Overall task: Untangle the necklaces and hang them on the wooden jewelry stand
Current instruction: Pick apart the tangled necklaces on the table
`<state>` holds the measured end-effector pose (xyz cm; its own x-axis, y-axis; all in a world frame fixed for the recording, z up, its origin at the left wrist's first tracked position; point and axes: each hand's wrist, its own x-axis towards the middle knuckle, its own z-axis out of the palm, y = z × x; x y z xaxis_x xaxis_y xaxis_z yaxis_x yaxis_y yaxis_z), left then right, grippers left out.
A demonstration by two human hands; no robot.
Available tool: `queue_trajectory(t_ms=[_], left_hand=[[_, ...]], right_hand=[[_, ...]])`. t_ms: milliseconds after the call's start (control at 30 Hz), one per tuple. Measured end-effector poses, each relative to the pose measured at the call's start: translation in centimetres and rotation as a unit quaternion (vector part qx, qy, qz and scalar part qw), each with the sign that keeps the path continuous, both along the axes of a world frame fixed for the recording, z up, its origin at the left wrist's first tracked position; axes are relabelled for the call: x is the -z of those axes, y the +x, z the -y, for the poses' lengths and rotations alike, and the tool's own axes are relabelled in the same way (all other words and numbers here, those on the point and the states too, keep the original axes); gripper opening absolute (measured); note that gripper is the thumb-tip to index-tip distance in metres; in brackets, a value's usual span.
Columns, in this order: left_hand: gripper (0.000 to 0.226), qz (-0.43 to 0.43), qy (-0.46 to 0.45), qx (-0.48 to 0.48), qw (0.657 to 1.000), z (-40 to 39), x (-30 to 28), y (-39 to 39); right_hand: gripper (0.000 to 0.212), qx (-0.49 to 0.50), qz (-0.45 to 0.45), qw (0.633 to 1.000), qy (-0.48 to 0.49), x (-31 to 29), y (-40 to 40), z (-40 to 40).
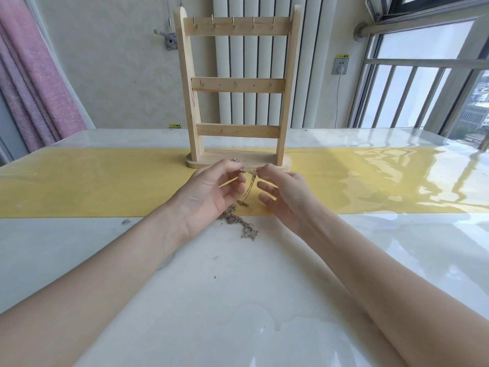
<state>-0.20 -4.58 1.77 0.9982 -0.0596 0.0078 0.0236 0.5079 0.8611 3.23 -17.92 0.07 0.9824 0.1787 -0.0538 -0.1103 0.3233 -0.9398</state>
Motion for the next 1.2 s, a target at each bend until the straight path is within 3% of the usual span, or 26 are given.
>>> queue_trajectory(t_ms=[400, 567, 667, 767, 1200], left_hand=[[0.003, 0.013, -0.068, -0.027, 0.997, -1.6, -1.5, 0.0], [0.009, 0.023, 0.133, -0.041, 0.990, -1.0, -0.3, 0.3], [0.005, 0.058, 0.293, -0.062, 0.952, -0.4, 0.6, 0.1], [0.008, 0.095, 0.358, -0.073, 0.926, 0.1, 1.0, -0.1], [0.009, 0.062, 0.263, -0.051, 0.962, -0.1, 0.5, -0.1]], right_hand=[[0.012, 0.016, -0.051, 0.997, 0.056, -0.1, 0.4, 0.5], [0.014, -0.021, -0.011, 0.999, 0.022, -0.3, 0.0, 0.5], [0.015, -0.040, 0.017, 0.999, -0.005, -0.4, -0.2, 0.4], [0.017, -0.061, 0.040, 0.997, -0.015, -0.6, -0.4, 0.3], [0.014, -0.073, 0.026, 0.997, 0.015, -0.6, -0.3, 0.6]])
